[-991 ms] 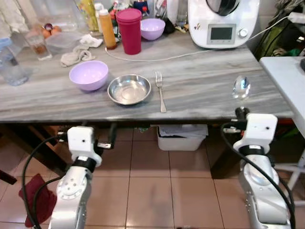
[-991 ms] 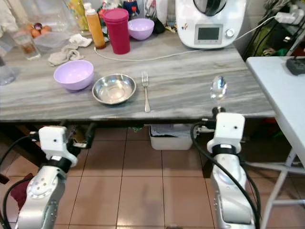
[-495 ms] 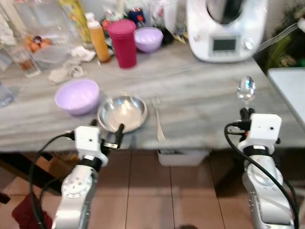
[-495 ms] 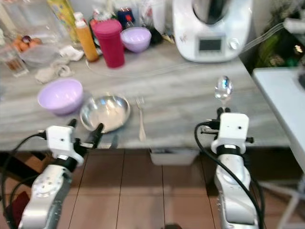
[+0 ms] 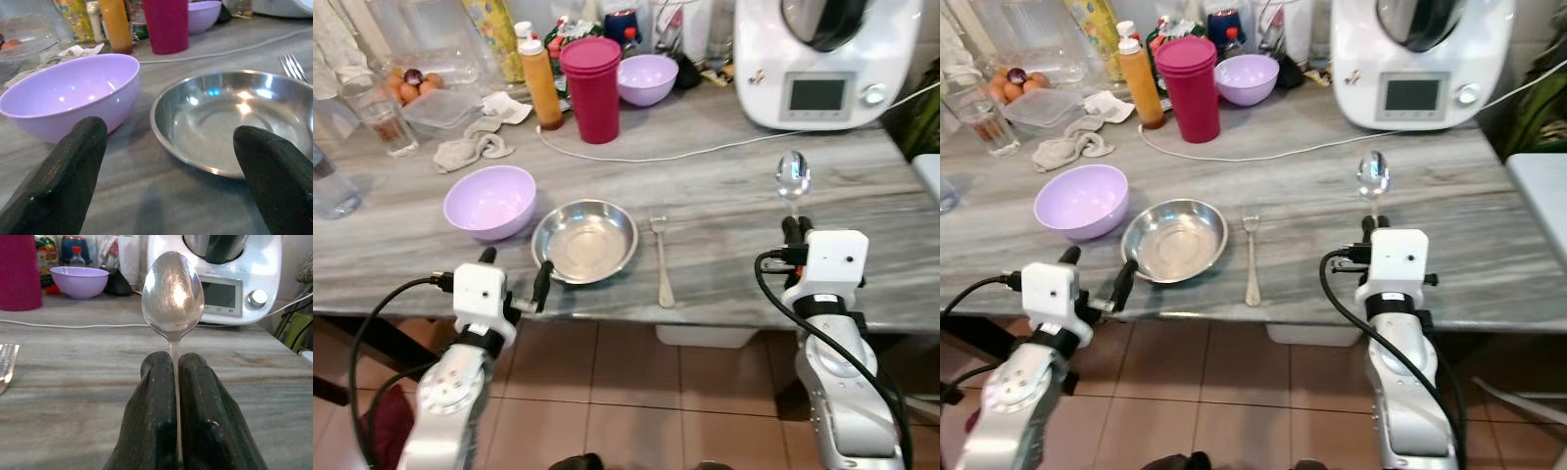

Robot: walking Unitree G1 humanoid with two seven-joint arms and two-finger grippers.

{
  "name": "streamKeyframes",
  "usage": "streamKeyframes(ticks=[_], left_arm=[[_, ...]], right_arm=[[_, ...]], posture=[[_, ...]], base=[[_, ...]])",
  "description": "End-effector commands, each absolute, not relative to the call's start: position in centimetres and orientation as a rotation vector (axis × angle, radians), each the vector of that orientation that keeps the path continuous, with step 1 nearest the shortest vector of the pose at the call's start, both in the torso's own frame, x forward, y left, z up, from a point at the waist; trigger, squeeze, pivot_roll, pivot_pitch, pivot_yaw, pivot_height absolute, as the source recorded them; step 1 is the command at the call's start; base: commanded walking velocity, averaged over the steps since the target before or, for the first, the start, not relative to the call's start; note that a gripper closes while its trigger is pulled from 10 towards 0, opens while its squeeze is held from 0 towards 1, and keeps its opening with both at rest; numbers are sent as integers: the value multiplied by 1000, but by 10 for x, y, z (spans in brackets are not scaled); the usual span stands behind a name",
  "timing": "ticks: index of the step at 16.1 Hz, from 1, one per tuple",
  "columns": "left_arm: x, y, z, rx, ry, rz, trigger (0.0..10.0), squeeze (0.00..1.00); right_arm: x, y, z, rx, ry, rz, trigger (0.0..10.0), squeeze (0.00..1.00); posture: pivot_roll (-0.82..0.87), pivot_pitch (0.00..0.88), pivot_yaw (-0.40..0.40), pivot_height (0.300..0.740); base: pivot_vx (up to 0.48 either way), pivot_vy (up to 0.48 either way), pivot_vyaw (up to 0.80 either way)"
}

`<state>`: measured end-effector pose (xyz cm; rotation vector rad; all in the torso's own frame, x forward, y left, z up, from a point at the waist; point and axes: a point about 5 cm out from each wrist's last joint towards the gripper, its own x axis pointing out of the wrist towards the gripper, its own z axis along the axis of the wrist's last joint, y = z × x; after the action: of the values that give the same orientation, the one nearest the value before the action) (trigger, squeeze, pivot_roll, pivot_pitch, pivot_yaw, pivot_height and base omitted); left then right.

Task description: Setting the table

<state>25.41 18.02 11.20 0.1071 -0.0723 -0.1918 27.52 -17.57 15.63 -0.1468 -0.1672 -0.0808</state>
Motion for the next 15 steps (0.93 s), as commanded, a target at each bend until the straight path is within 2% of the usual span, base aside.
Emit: streamKeyframes(ticks=[1,3,5,10,15], left_arm=[[251,184,114,121,-82,-218,10000,0],[252,182,117,136,-80,-317,10000,0],[251,178,119,138,-79,-385,10000,0],[248,176,120,139,-76,-414,10000,0],[246,175,120,130,-70,-432,10000,0]], right_arm=[[277,-167,156,-120,-161,-47,10000,0],[283,-158,144,22,-69,-37,10000,0],[290,-149,140,58,-38,-16,10000,0],[301,-123,138,159,19,57,10000,0],[312,-108,129,229,111,91,10000,0]], posture=[[-159,150,69,740],[-158,153,73,740],[-157,156,75,740],[-154,172,77,740],[-139,175,72,740]], base=[[0,0,0],[0,0,0],[0,0,0],[0,0,0],[0,0,0]])
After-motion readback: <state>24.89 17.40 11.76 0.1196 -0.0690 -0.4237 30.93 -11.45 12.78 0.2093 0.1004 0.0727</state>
